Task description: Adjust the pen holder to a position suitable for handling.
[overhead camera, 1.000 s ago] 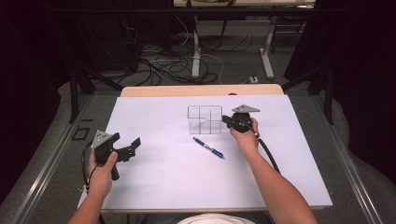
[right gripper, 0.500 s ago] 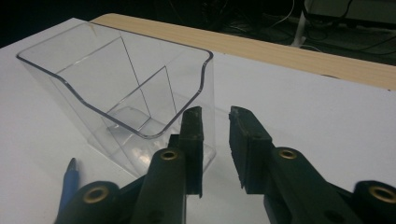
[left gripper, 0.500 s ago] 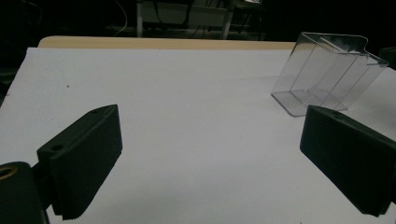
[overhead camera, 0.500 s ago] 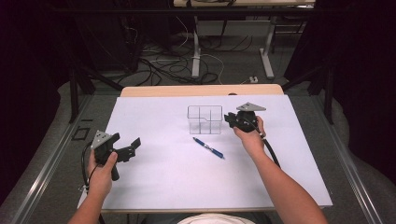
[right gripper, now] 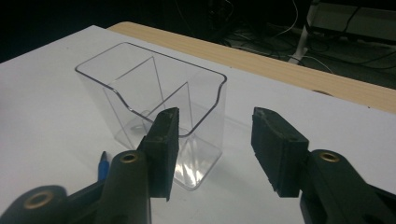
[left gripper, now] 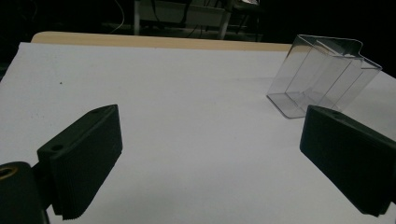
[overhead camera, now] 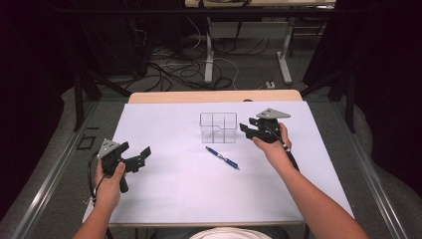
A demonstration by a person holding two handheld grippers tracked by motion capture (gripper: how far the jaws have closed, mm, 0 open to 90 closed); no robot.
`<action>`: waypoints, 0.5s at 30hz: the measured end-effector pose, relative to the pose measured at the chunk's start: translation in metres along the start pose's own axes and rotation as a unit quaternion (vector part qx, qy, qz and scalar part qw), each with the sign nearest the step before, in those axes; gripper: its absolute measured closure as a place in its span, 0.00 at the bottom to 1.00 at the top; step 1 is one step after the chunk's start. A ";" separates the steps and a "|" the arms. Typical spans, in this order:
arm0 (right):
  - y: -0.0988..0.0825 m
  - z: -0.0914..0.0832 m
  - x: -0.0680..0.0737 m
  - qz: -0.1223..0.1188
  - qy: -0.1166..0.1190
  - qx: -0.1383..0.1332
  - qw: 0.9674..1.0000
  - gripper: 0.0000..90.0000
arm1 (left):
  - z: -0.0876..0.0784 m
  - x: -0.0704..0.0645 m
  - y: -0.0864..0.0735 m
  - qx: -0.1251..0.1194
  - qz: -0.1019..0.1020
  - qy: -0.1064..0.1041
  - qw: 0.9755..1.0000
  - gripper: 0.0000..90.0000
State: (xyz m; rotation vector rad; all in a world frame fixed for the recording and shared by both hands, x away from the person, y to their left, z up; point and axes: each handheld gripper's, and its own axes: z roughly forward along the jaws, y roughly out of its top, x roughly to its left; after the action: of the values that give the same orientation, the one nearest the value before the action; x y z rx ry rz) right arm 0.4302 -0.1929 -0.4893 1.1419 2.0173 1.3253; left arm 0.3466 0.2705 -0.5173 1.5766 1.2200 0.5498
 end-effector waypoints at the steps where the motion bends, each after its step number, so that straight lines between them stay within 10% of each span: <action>1: 0.001 -0.002 0.002 0.000 0.003 -0.001 1.000 0.52 | 0.000 0.000 0.000 -0.001 -0.001 -0.001 1.000 0.06; 15: 0.012 -0.013 0.026 -0.012 0.037 0.004 0.999 0.40 | -0.001 -0.002 0.000 0.005 0.005 -0.003 1.000 0.06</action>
State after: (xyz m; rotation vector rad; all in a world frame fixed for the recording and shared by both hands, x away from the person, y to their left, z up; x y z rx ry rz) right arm 0.4111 -0.1758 -0.4712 1.0832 2.0836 1.3664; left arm 0.3445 0.2688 -0.5168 1.5921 1.2121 0.5465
